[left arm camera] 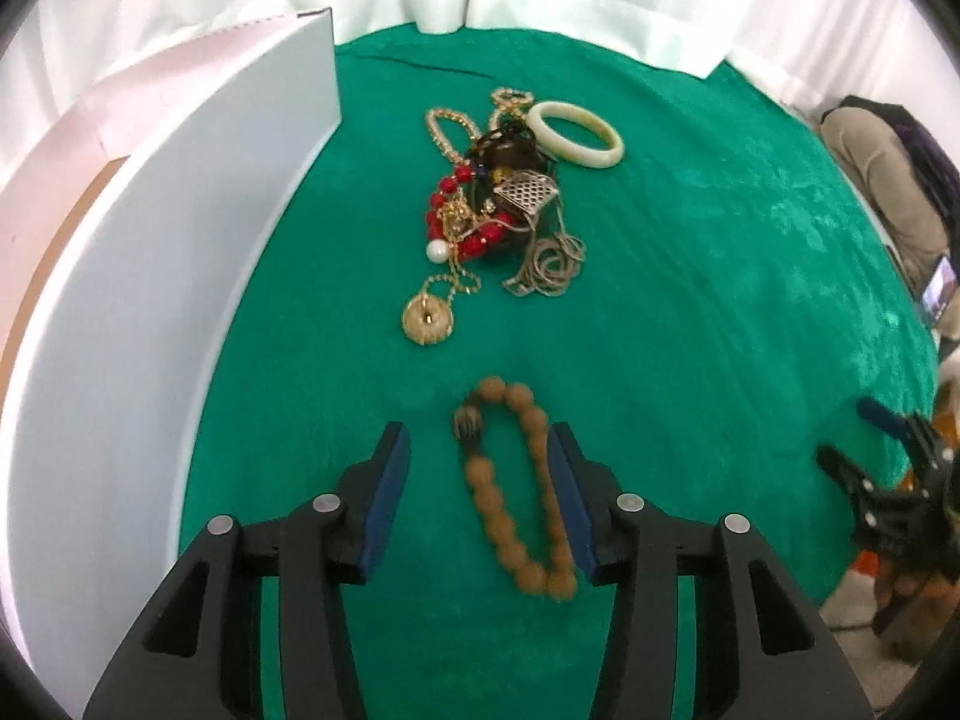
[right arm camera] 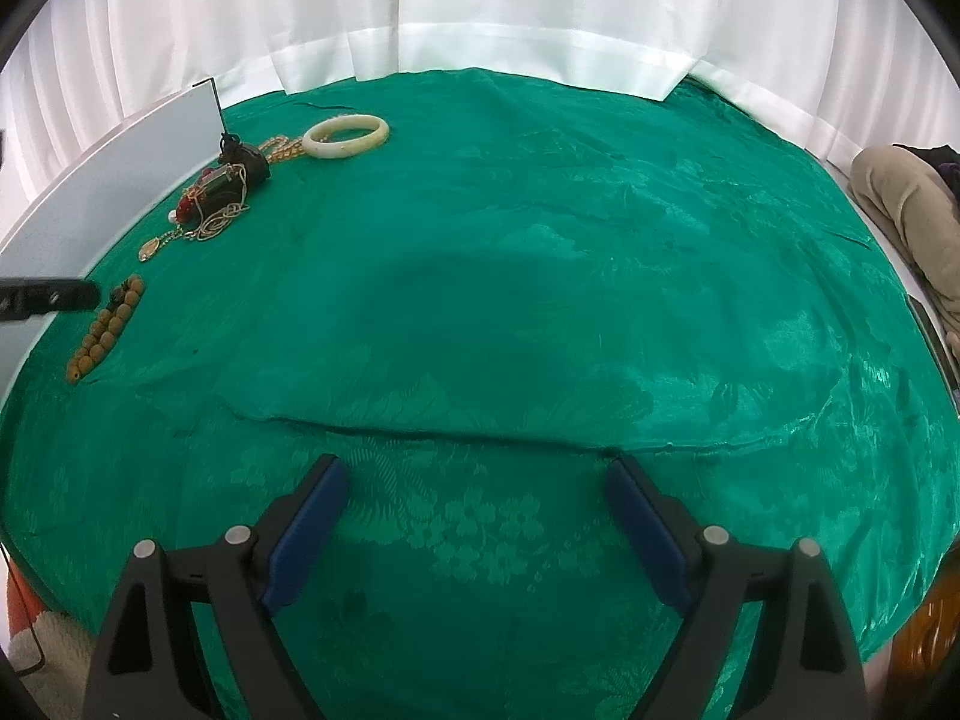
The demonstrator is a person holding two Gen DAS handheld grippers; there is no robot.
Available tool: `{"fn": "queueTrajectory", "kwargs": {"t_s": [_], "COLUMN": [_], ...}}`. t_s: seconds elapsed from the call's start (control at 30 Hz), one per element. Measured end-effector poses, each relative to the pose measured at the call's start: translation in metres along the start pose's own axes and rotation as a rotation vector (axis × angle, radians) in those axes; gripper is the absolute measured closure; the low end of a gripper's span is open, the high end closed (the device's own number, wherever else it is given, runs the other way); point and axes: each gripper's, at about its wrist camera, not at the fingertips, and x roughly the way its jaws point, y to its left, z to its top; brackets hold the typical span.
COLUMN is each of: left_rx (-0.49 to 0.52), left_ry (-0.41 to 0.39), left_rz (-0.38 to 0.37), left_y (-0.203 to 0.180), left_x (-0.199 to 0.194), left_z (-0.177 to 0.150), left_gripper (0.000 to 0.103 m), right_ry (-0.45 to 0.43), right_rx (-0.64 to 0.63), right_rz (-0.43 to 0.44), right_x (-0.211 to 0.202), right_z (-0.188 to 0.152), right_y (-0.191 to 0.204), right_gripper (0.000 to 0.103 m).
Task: Organize jewelry
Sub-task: 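Grasp the wooden bead bracelet with the left tool, then lift the wooden bead bracelet with the left tool while the right tool grasps the white jade bangle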
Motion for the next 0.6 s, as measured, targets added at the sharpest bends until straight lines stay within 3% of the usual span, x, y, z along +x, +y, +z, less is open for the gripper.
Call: {"fn": "queueTrajectory", "kwargs": {"t_s": [0.07,0.33,0.37,0.4,0.6], "left_rx": [0.023,0.079,0.079,0.075,-0.005], "left_ry": [0.024,0.018,0.019,0.019,-0.008], "left_rz": [0.02,0.064,0.06,0.053,-0.01], "left_y": [-0.003,-0.011,-0.01,-0.009,-0.004], "left_x": [0.012,0.024,0.023,0.022,0.011], "left_z": [0.006,0.003,0.002,0.002,0.0], "left_gripper": [0.07,0.068,0.076,0.091,0.092], "right_ry": [0.002,0.007,0.006,0.006,0.007], "right_rx": [0.001,-0.002,-0.001,0.0,-0.005], "right_rz": [-0.001,0.001,0.0,0.0,0.004], "right_x": [0.0,0.0,0.0,0.0,0.0], "right_z": [0.001,0.001,0.0,0.0,0.0], "right_y": [0.0,-0.001,-0.001,-0.001,0.0], "right_gripper": [0.012,0.012,0.012,0.012,0.012]}}
